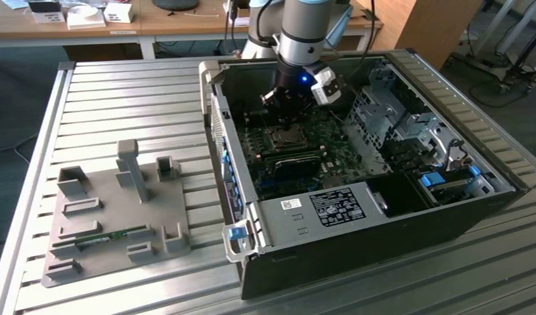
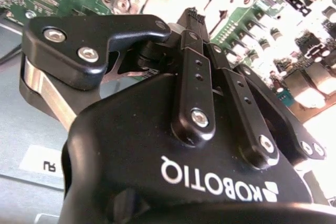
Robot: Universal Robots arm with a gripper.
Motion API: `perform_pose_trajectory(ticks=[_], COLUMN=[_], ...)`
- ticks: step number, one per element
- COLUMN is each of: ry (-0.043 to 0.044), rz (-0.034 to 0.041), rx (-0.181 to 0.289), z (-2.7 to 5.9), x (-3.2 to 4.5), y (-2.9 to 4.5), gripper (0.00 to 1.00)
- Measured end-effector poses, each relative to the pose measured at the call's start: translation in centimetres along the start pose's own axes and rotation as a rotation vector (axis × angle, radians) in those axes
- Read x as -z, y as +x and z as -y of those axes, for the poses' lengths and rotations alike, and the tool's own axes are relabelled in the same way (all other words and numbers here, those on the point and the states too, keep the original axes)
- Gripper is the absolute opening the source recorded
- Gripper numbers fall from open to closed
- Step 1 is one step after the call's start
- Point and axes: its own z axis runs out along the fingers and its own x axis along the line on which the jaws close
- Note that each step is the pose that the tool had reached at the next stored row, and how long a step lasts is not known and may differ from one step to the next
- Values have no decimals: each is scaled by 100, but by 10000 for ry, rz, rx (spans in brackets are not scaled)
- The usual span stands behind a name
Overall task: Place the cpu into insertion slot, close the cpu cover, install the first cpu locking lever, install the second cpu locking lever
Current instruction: 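Install the first cpu locking lever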
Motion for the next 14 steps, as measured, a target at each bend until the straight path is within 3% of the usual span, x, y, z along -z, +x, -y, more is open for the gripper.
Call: perform_pose_trajectory(ticks=[6,14], ry=[0,1], rz=[0,-1], rx=[-1,0], z=[-2,-1], x=[-1,0], y=[72,81], gripper=[10,10])
